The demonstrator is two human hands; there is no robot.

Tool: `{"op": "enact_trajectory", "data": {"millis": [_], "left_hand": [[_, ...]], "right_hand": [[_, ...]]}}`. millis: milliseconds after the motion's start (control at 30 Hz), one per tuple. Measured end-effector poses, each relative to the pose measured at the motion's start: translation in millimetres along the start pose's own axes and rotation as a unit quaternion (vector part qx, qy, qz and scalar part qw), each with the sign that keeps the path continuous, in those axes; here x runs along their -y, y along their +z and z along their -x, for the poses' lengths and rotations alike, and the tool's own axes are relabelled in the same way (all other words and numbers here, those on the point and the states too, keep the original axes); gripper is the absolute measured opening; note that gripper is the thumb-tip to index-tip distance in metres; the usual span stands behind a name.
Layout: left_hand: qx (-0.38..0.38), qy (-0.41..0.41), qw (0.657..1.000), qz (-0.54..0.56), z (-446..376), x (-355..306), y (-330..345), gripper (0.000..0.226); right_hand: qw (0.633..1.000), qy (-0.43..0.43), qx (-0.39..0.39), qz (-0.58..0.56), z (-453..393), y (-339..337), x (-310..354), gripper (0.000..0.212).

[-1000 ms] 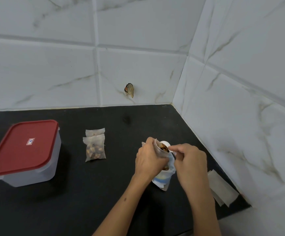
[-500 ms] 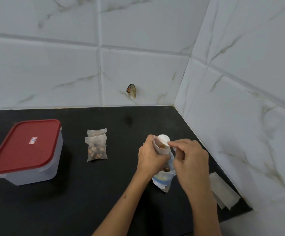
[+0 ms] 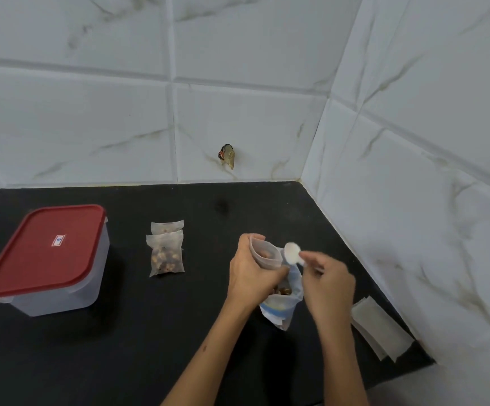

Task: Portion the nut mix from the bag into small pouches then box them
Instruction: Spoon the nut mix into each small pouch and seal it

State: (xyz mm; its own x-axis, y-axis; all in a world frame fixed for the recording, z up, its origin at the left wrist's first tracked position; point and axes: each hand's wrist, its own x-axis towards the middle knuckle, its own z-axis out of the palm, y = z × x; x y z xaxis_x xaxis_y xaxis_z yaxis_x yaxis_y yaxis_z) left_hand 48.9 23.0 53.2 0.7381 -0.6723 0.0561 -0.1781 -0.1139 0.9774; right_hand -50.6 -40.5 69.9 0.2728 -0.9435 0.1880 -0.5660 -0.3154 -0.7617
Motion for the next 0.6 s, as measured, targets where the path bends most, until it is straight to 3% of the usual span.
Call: {"op": "enact_trajectory", "data": {"millis": [167, 267, 367, 467, 533, 600], "left_hand": [[0.011, -0.034, 0.994, 0.099, 13, -7, -11, 0.061], [-0.002, -0.07, 0.98, 0.185, 13, -7, -18, 0.056], [-0.018, -0.099, 0.976, 0.195, 14, -3, -23, 0.061], [-0.033, -0.11, 0.975, 0.19, 16, 1, -27, 0.057], [-0.034, -0.111, 0.975, 0.188, 18, 2, -29, 0.054], [-0.025, -0.105, 0.978, 0.177, 19, 3, -32, 0.047]], "right_hand": [[0.984, 0.032, 0.099, 0.143, 11, 30, -31, 0.027], [0.981, 0.017, 0.091, 0.17, 12, 33, -28, 0.027], [0.999, 0.002, 0.036, -0.037, 15, 22, -10, 0.018], [0.954, 0.014, 0.114, -0.278, 22, 8, 19, 0.009], [0.94, -0.003, 0.163, -0.301, 26, 7, 26, 0.013], [0.953, -0.026, 0.171, -0.247, 29, 10, 27, 0.01]]}}
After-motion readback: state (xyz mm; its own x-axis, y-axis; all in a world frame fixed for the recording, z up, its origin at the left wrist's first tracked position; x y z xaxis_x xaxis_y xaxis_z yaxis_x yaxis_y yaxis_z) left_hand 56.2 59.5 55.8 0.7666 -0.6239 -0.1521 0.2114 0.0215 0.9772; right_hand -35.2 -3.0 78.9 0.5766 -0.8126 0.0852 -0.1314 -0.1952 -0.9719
